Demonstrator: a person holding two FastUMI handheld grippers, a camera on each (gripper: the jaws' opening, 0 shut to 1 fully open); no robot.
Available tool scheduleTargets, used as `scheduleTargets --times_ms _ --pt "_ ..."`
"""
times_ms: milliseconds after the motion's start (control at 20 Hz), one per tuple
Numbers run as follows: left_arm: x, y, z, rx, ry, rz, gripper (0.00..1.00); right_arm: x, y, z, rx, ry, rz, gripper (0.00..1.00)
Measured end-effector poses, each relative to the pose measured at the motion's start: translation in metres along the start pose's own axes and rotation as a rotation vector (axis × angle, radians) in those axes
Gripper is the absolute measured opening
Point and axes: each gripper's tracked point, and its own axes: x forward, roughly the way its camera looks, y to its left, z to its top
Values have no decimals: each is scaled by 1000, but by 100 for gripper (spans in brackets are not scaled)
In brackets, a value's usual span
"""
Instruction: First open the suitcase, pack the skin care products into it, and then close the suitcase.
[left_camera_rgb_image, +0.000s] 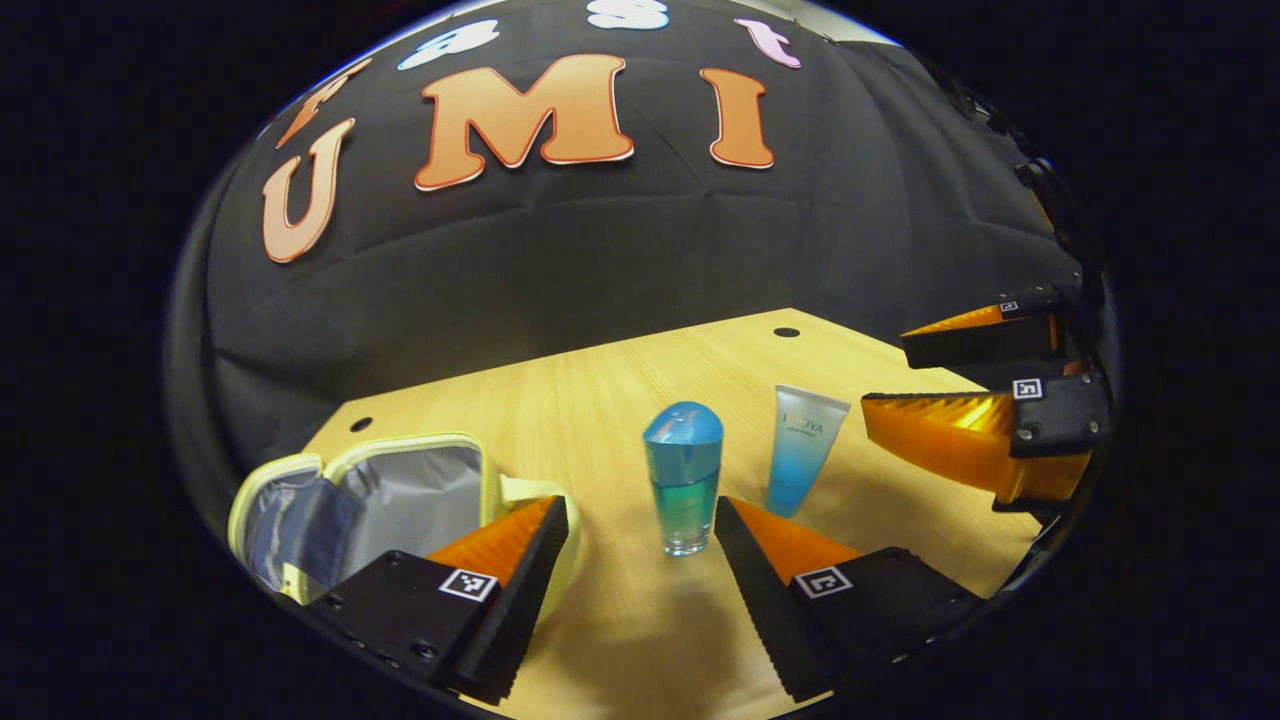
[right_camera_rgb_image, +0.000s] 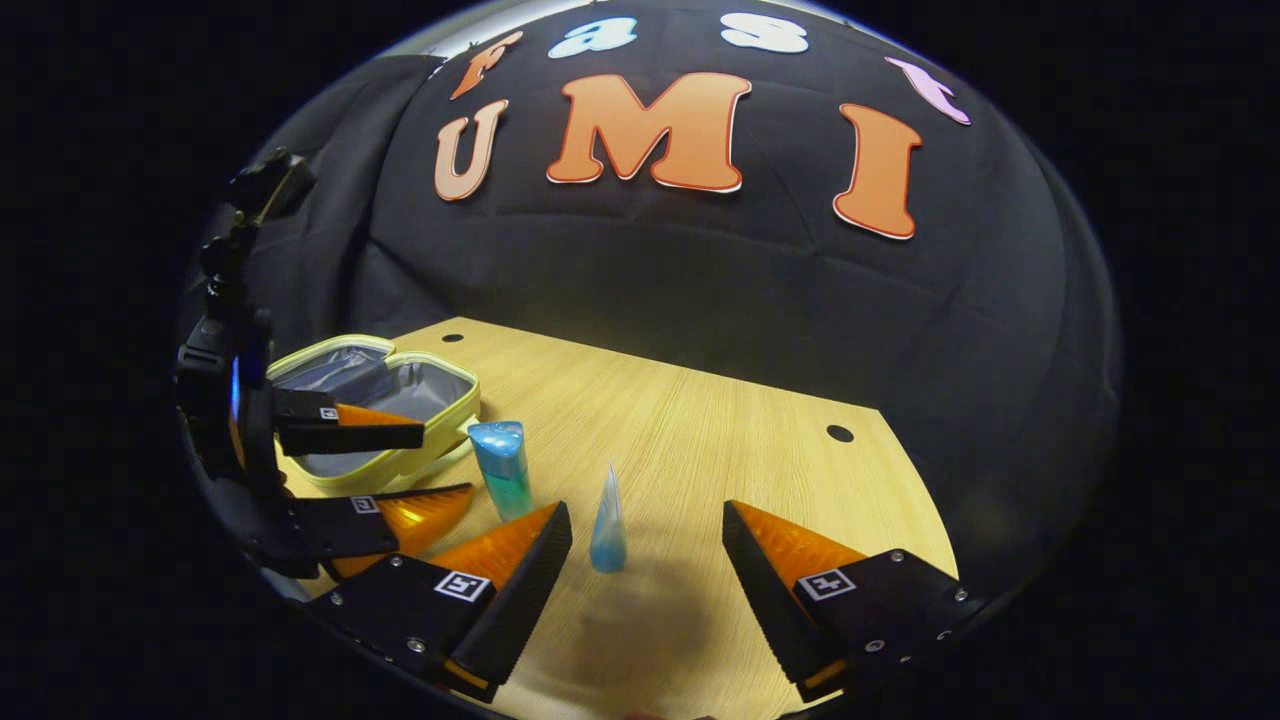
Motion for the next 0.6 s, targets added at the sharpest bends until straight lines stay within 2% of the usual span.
scheduleTargets --times_ms 150,350,400,450,500,550,600 --pt "26 -15 -16 -21 17 -18 88 5 2 -10 -7 4 29 96" --pt "57 -19 -34 -45 41 -29 75 18 6 -33 -17 40 63 96" --pt "66 -21 -37 -54 46 -40 64 21 7 -39 -16 50 69 96" --pt "66 -23 -37 -58 43 -41 62 26 7 -45 -14 62 75 96" --pt "66 -25 -38 -62 45 -53 53 32 10 -50 -11 75 86 96" --pt "57 -21 -34 -63 37 -38 51 38 12 -55 -5 86 93 96" --pt "86 -26 -38 -78 45 -46 46 45 14 -57 2 91 102 96"
